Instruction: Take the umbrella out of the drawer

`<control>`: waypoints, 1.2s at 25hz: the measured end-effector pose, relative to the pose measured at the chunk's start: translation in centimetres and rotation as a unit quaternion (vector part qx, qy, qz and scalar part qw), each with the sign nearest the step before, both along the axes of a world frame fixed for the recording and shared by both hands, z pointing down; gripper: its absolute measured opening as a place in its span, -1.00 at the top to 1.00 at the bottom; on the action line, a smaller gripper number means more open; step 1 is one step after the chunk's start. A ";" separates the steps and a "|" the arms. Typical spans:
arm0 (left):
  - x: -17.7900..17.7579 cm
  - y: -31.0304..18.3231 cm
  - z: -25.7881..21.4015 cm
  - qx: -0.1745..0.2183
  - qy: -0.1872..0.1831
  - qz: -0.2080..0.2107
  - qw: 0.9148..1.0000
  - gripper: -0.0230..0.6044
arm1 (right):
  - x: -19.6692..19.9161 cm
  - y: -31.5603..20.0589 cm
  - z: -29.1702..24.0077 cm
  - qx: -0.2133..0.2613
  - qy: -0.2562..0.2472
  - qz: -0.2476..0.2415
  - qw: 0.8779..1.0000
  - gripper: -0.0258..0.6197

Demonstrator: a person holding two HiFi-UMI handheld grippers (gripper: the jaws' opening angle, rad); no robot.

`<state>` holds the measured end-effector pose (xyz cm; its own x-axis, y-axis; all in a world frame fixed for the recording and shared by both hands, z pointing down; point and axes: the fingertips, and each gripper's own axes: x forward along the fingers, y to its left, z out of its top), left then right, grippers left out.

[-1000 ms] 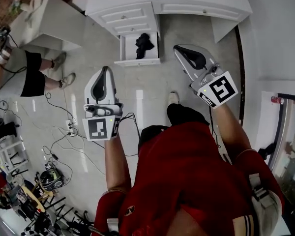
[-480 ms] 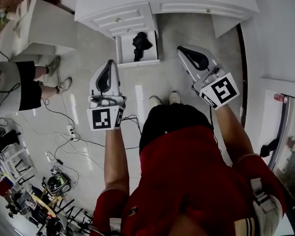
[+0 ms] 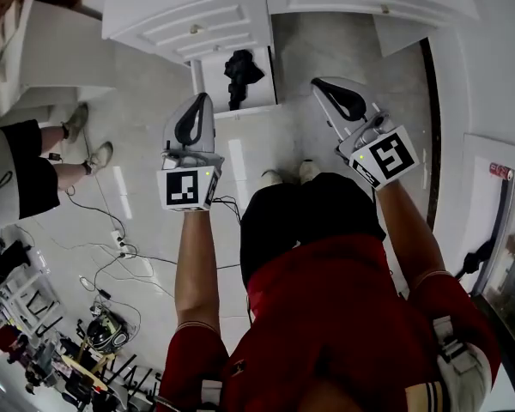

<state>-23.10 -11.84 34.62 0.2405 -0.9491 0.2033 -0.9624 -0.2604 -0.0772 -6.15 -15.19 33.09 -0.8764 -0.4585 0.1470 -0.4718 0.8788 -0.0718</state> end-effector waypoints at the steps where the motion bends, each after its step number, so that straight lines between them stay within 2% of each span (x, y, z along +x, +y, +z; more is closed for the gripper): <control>1: -0.4 -0.5 1.5 -0.005 -0.001 0.004 1.000 0.90 | -0.4 -0.4 1.1 0.000 0.003 0.002 1.000 0.88; 6: -2.2 -3.0 8.4 -0.027 -0.008 0.016 0.999 0.90 | -1.6 -2.1 7.0 -0.001 0.015 0.008 1.000 0.88; 18: -3.3 -8.8 25.5 -0.097 -0.019 0.055 0.994 0.89 | -1.8 -6.1 21.5 0.013 0.027 0.020 0.999 0.88; 25: -4.1 -11.2 34.9 -0.145 -0.046 0.078 0.985 0.75 | -1.9 -7.8 28.3 0.035 0.030 0.022 0.999 0.88; 30: -4.2 -12.7 41.5 -0.185 -0.061 0.093 0.976 0.57 | -1.5 -8.9 32.8 0.050 0.031 0.027 0.998 0.88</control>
